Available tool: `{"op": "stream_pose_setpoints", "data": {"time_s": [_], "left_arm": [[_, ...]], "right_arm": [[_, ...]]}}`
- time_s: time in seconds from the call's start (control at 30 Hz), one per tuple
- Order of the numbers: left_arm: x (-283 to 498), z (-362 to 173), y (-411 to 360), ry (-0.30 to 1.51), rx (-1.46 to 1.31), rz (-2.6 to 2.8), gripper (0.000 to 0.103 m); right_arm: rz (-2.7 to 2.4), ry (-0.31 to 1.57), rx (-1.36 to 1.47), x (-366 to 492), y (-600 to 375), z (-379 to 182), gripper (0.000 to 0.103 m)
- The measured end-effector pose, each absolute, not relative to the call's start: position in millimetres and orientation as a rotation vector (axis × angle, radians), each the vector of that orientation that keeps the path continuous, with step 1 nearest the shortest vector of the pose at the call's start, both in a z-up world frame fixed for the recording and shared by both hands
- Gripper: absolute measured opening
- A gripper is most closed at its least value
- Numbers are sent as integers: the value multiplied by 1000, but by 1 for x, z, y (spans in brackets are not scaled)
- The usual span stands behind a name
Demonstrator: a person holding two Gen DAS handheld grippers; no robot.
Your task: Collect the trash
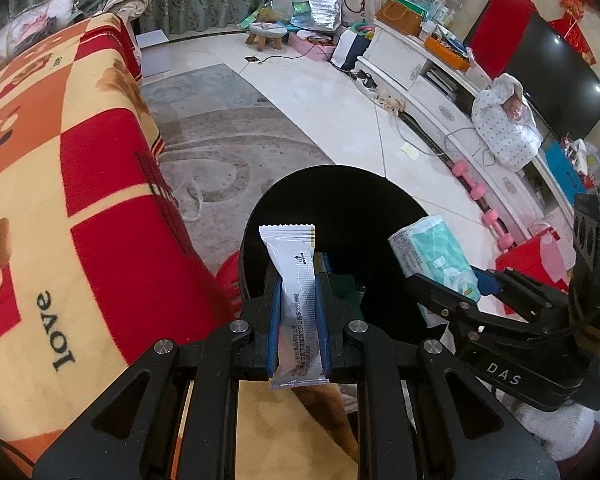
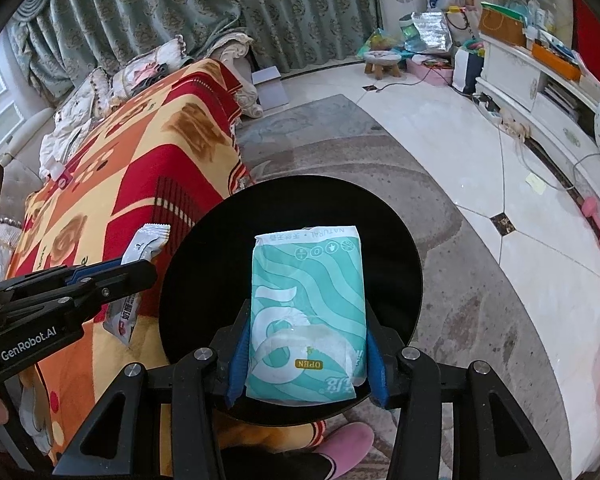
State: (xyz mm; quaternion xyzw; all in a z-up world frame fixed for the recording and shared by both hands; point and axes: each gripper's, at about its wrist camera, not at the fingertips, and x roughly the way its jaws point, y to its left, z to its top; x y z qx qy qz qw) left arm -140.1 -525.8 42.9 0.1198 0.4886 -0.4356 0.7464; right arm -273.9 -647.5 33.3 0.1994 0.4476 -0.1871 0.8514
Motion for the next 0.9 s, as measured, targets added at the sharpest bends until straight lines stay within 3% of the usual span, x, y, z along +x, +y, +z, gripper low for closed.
{"op": "stream_pose_setpoints", "data": {"time_s": [0.1, 0.17, 0.23, 0.3, 0.9], "left_arm": [[-139, 44, -527, 1074, 245, -968, 15], [-137, 43, -527, 1085, 225, -987, 22], [-136, 44, -525, 1083, 204, -991, 45], [-137, 48, -521, 1070, 176, -990, 51], [-160, 116, -446, 771, 176, -838, 51]], "right_arm": [[-395, 940, 423, -274, -648, 33, 47], [-396, 938, 425, -272, -649, 33, 50], [-402, 935, 434, -273, -651, 32, 51], [-411, 934, 442, -274, -652, 33, 54], [-480, 765, 305, -289, -595, 93, 59]]}}
